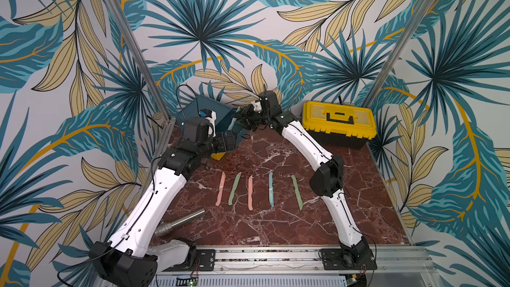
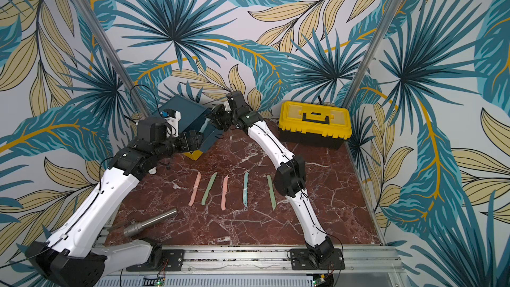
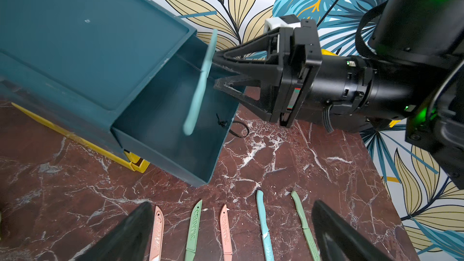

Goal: Place the fruit knives into the drawer by color
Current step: Place the fruit knife in the drawer.

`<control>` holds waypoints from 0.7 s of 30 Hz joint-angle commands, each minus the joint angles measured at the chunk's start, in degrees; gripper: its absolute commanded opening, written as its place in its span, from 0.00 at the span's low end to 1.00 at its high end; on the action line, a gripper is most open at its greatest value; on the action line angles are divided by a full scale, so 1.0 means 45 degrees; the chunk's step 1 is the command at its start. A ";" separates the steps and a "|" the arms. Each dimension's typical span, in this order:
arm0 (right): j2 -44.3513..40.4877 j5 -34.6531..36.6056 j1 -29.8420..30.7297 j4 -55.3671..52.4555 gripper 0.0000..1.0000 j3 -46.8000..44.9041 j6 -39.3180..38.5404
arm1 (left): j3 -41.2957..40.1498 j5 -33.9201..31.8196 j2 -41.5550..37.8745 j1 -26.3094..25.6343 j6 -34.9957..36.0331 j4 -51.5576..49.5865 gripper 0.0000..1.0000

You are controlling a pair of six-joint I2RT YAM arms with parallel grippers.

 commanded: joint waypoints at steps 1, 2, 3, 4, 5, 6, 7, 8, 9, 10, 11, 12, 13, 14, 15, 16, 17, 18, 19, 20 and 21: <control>0.0225 -0.0116 -0.0003 0.0711 0.44 0.0298 0.0213 | -0.0233 -0.0099 -0.0509 0.0145 0.0164 -0.0355 1.00; 0.0196 -0.0145 -0.0004 0.0760 0.44 0.0294 0.0236 | -0.0300 -0.0123 -0.0592 0.0162 0.0146 -0.0384 1.00; 0.0133 -0.0193 -0.0022 0.0799 0.44 0.0300 0.0217 | -0.0358 -0.0137 -0.0665 0.0177 0.0144 -0.0382 1.00; 0.0038 -0.0188 -0.0028 0.0707 0.44 0.0301 0.0098 | -0.0443 -0.0144 -0.0742 0.0186 0.0143 -0.0416 1.00; -0.0088 -0.0188 -0.0040 0.0544 0.44 0.0284 -0.0074 | -0.0480 -0.0133 -0.0793 0.0196 0.0144 -0.0470 1.00; -0.0210 -0.0245 -0.0037 0.0401 0.44 0.0290 -0.0273 | -0.0519 -0.0049 -0.0834 0.0198 0.0143 -0.0497 1.00; -0.0404 -0.0282 -0.0060 0.0111 0.44 0.0285 -0.0616 | -0.0595 0.0040 -0.0890 0.0196 0.0143 -0.0531 1.00; -0.0582 -0.0321 -0.0090 -0.0315 0.44 0.0281 -0.1008 | -0.0679 0.0128 -0.0945 0.0187 0.0144 -0.0597 1.00; -0.0827 -0.0327 -0.0110 -0.0863 0.44 0.0235 -0.1570 | -0.0787 0.0169 -0.1004 0.0186 0.0144 -0.0665 1.00; -0.1076 -0.0328 -0.0126 -0.1440 0.44 0.0189 -0.2190 | -0.0956 0.0257 -0.1110 0.0186 0.0144 -0.0690 1.00; -0.1300 -0.0282 -0.0139 -0.2072 0.44 0.0165 -0.2798 | -0.1104 0.0389 -0.1220 0.0186 0.0140 -0.0680 1.00; -0.1573 -0.0162 -0.0149 -0.2872 0.44 0.0066 -0.3582 | -0.1299 0.0570 -0.1343 0.0186 0.0161 -0.0654 1.00; -0.1984 0.0056 -0.0141 -0.3608 0.44 -0.0195 -0.4367 | -0.1481 0.0734 -0.1445 0.0167 0.0181 -0.0680 1.00; -0.2356 0.0267 -0.0142 -0.4166 0.44 -0.0564 -0.4968 | -0.1643 0.0821 -0.1522 0.0156 0.0212 -0.0751 1.00; -0.2884 0.0554 -0.0136 -0.4627 0.44 -0.1259 -0.5647 | -0.1823 0.0841 -0.1608 0.0111 0.0272 -0.0866 1.00; -0.3461 0.0922 -0.0148 -0.5045 0.44 -0.2110 -0.6216 | -0.2043 0.0838 -0.1690 0.0085 0.0290 -0.0941 1.00; -0.3996 0.1248 -0.0150 -0.5290 0.44 -0.2881 -0.6605 | -0.2249 0.0919 -0.1809 0.0040 0.0334 -0.0946 1.00; -0.4633 0.1579 -0.0147 -0.5411 0.44 -0.3934 -0.7014 | -0.2540 0.1046 -0.1966 -0.0003 0.0354 -0.0863 1.00; -0.5292 0.1939 -0.0148 -0.5481 0.44 -0.5004 -0.7333 | -0.2841 0.1142 -0.2123 -0.0079 0.0354 -0.0745 1.00; -0.5796 0.2239 -0.0136 -0.5549 0.44 -0.5845 -0.7530 | -0.3100 0.1277 -0.2236 -0.0150 0.0359 -0.0603 1.00; -0.6367 0.2485 -0.0142 -0.5565 0.44 -0.6854 -0.7724 | -0.3400 0.1486 -0.2342 -0.0230 0.0359 -0.0422 1.00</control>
